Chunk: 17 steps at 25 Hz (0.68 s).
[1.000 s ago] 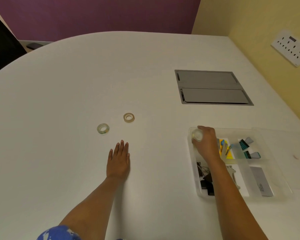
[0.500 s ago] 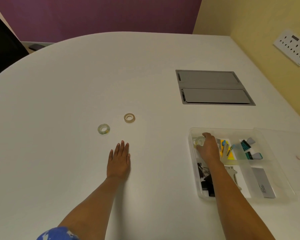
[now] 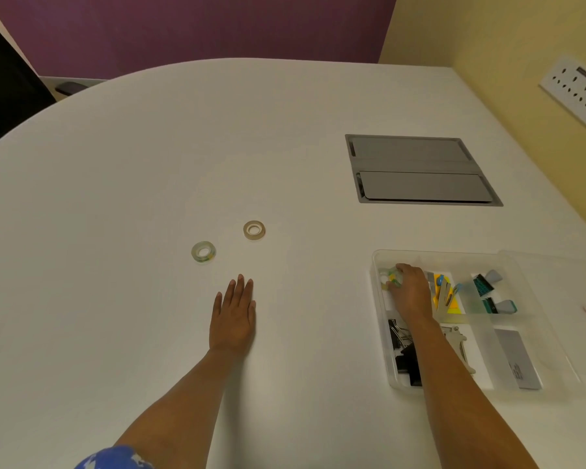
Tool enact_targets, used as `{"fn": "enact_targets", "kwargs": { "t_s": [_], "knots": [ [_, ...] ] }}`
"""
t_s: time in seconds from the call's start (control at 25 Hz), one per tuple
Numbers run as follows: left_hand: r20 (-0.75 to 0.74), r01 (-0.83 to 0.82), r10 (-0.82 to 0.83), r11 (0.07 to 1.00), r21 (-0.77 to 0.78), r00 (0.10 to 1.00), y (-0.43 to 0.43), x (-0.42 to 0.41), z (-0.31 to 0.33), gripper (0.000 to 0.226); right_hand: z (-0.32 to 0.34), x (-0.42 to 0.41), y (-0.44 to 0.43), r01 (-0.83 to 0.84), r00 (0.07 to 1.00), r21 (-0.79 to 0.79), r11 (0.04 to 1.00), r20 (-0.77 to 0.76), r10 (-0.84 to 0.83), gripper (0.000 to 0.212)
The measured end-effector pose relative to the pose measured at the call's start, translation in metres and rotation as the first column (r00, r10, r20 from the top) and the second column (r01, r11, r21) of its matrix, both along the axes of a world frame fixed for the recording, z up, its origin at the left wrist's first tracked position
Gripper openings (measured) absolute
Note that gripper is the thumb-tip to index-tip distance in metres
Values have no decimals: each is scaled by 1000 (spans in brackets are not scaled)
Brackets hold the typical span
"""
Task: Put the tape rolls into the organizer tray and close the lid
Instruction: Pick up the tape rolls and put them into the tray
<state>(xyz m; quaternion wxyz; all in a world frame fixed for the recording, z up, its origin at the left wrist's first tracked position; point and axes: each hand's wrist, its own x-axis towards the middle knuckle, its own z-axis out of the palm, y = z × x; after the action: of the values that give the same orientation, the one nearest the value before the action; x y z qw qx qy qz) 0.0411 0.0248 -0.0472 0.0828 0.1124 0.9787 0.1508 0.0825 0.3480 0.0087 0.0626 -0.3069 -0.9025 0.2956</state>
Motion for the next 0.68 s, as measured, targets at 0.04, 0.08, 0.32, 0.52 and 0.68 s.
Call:
{"fn": "enact_targets", "kwargs": {
  "t_s": [0.04, 0.08, 0.32, 0.52, 0.68],
  "knots": [
    [-1, 0, 0, 1000, 0, 1000, 0, 0, 0, 51, 0, 0, 0, -1, 1000, 5, 1000, 0, 1, 44],
    [-1, 0, 0, 1000, -2, 1000, 0, -1, 0, 51, 0, -1, 0, -1, 1000, 9, 1000, -3, 1, 43],
    [2, 2, -2, 1000, -14, 1000, 1, -1, 0, 51, 1, -3, 1, -14, 1000, 31, 999, 15, 14, 39],
    [-3, 6, -6, 1000, -21, 1000, 0, -1, 0, 51, 13, -9, -12, 79, 994, 79, 994, -88, -72, 35],
    [-23, -3, 3, 1000, -6, 1000, 0, 0, -2, 52, 34, -33, -47, 28, 955, 90, 996, -295, -1, 31]
  ]
}}
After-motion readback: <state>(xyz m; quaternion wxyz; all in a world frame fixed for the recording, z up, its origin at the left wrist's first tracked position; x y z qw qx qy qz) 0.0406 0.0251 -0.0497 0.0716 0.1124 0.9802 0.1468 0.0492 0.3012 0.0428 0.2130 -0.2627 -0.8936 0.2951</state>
